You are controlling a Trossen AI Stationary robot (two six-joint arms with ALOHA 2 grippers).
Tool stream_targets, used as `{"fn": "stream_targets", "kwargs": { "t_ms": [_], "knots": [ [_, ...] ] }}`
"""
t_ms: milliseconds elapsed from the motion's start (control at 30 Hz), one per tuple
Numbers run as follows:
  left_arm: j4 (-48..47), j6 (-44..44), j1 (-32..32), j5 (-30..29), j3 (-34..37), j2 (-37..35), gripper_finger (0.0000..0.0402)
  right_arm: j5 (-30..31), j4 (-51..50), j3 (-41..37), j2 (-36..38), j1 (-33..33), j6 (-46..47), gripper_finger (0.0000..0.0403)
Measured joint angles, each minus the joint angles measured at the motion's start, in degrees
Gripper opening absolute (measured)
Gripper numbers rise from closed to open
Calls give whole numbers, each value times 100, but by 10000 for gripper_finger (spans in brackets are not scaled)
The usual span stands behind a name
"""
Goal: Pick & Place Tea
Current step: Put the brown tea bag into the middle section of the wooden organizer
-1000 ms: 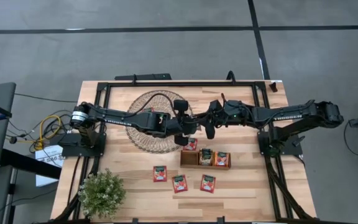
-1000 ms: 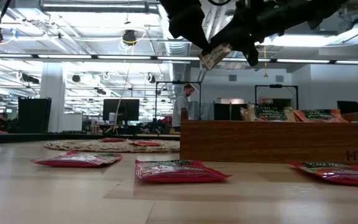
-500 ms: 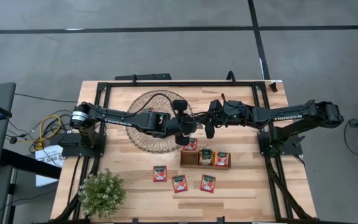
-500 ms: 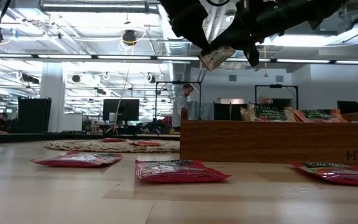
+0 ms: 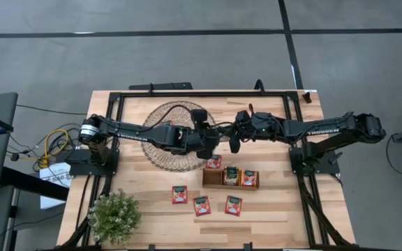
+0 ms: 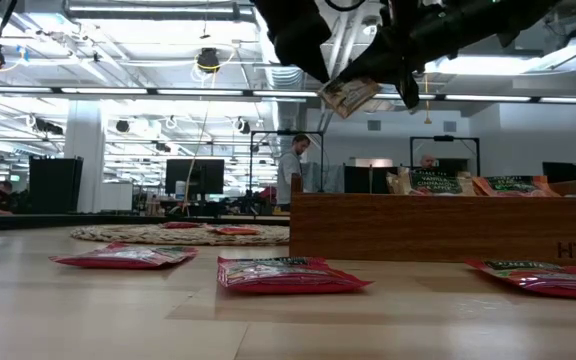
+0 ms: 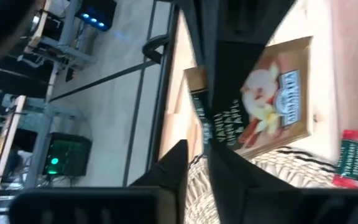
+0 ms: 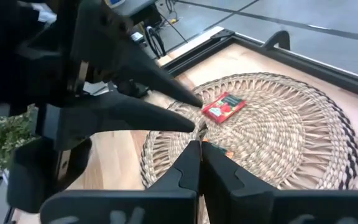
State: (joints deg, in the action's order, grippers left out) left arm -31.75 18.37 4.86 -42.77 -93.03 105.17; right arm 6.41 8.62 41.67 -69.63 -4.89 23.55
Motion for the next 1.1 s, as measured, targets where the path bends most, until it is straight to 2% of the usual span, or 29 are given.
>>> {"fn": "stream_targets", "kwargs": {
  "t_ms": [100, 167, 233, 300, 367, 433, 533, 733, 867, 967, 1100],
  "knots": [
    [-67, 2, 2, -170, 0, 0, 93, -2, 11, 0, 0, 2, 44, 0],
    [-297, 0, 8, -482, -2, 0, 115, 0, 3, 0, 2, 26, 46, 0],
    [-803, -61, 5, -802, -4, 0, 134, 23, -64, 0, 101, 81, 48, 0],
    [-1488, -500, -19, -883, -4, -2, 148, 113, -116, 2, 236, 218, 48, 0],
    [-2269, -1263, -86, -635, -4, -29, 157, 249, -432, 0, 458, 425, 48, 0],
    [-2953, -2054, -171, -39, -4, -50, 161, 528, -661, 5, 685, 731, 77, 0],
    [-3615, -2872, -265, 609, -4, -49, 162, 1280, -1142, 0, 945, 1407, 336, 0],
    [-3574, -3333, -223, 608, -4, -60, 162, 3632, -1217, -183, 907, 3154, 1267, 0],
    [-3354, -3325, -142, 609, -4, -62, 162, 5007, -1098, -406, 481, 4135, 2253, 0],
    [-3308, -3322, -86, 609, -4, -62, 162, 5632, -626, -510, 25, 4616, 2694, 0],
    [-3299, -3318, -11, 611, -4, -62, 162, 5717, 129, -538, -697, 4846, 2749, 0]
  ]
}}
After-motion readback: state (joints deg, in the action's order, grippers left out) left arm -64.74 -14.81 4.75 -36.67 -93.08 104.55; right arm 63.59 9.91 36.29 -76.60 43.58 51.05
